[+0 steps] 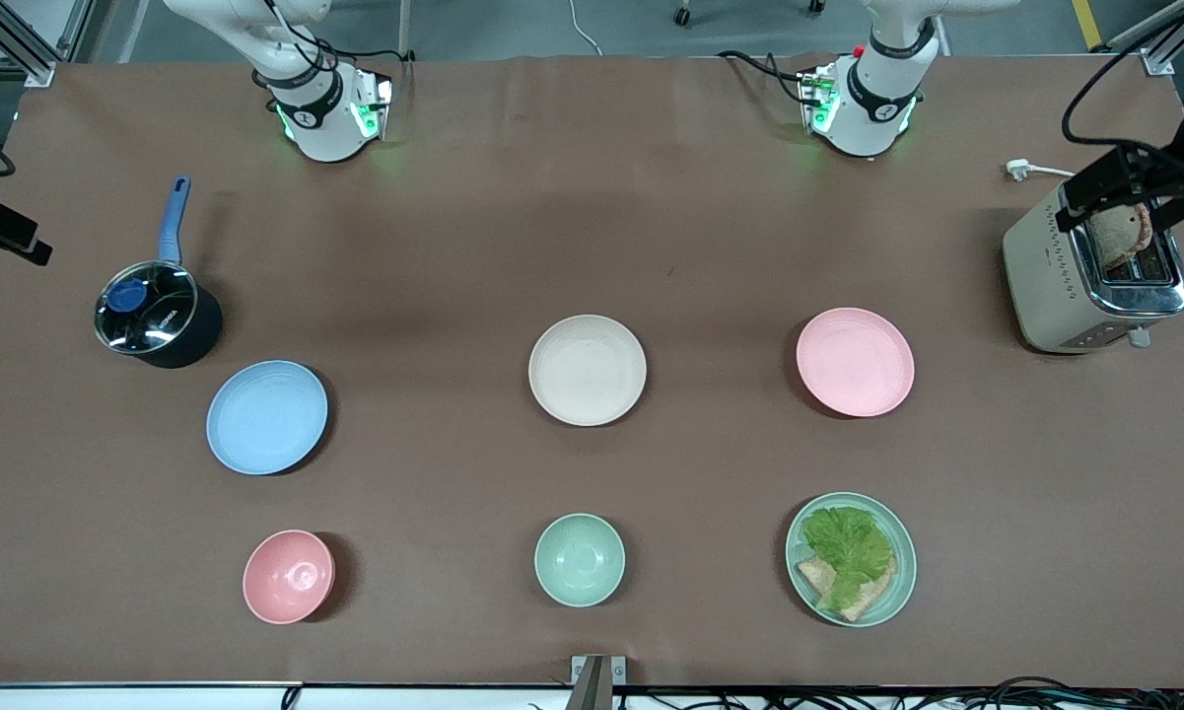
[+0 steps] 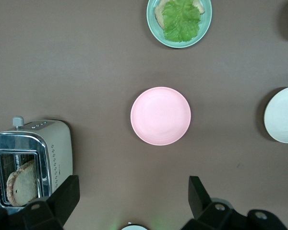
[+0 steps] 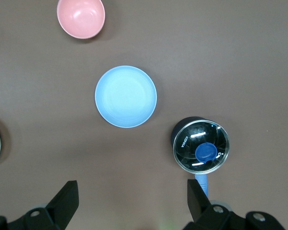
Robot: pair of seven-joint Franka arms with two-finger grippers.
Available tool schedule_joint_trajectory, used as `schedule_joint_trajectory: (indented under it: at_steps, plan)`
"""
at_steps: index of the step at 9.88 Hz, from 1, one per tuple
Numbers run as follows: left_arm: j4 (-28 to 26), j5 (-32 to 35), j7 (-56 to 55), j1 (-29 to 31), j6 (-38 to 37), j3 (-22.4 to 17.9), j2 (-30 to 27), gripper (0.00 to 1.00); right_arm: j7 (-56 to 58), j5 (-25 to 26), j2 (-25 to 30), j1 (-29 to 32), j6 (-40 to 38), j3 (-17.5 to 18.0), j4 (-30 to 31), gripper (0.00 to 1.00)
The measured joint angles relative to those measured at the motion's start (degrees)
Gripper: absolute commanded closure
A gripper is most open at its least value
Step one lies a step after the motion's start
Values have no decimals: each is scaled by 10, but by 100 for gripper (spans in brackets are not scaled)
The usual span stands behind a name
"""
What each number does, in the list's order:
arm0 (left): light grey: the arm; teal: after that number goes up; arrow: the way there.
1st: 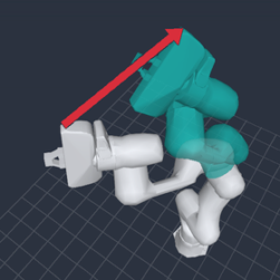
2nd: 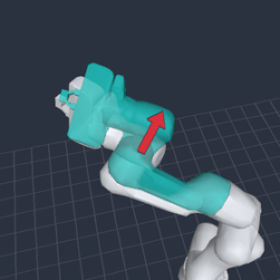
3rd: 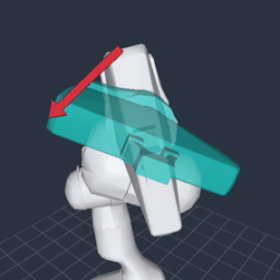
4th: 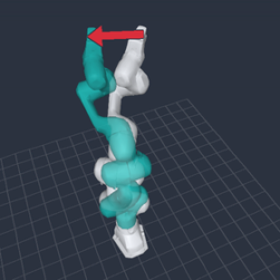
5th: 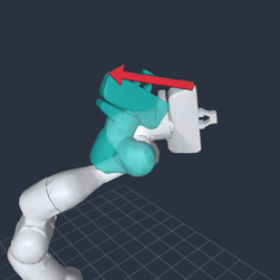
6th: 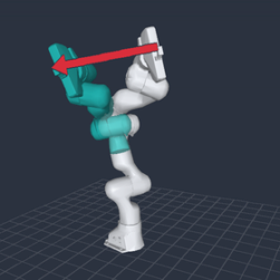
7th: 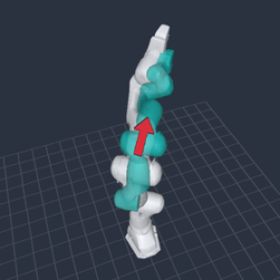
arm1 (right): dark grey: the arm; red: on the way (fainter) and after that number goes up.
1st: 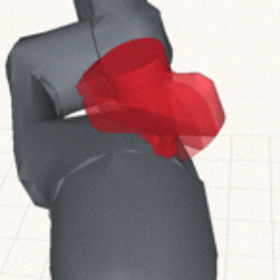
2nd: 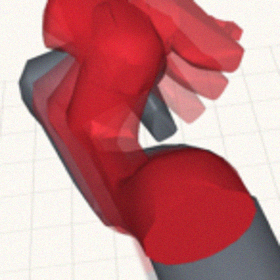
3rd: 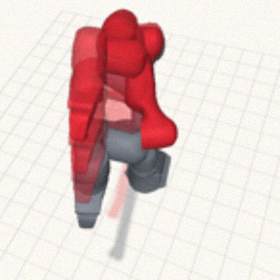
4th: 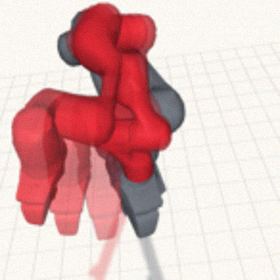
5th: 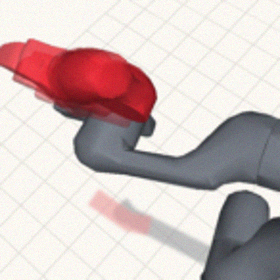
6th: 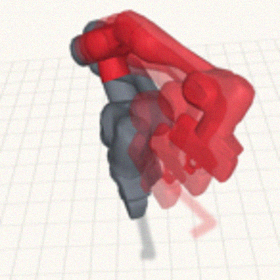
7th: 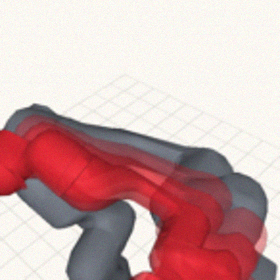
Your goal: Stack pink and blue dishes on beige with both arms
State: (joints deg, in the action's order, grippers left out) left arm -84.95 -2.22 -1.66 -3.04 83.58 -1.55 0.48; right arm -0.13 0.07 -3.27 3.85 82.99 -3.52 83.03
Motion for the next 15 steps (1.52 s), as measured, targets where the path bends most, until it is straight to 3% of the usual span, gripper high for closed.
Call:
schedule_joint_trajectory:
  at_steps: [1, 3, 5, 7, 10, 11, 13, 15]
  plan:
    - [-26, -2, 16, 1, 35, -12, 14, 0, 21, -18, -23, 1, 16, -19, 9, 0]
    - [-129, -5, 51, 2, 151, -27, 35, 0, 107, -66, -87, 5, 87, -63, 40, 0]
    - [-223, -8, 109, 3, 273, -29, 63, 5, 194, -102, -133, 11, 230, -82, 131, 0]
    - [-276, -60, 152, 10, 343, -35, 105, 4, 255, -160, -172, 11, 378, -84, 234, 0]
    - [-305, -163, 217, 16, 382, -44, 170, 6, 382, -295, -235, 13, 445, -88, 279, 1]
    - [-307, -172, 224, 16, 396, -44, 192, 10, 412, -323, -254, 14, 460, -90, 280, 7]
    - [-306, -181, 242, 17, 402, -45, 230, 17, 424, -336, -275, 14, 491, -91, 281, 34]
    - [-306, -209, 272, 17, 403, -45, 259, 33, 435, -339, -285, 14, 503, -90, 284, 55]
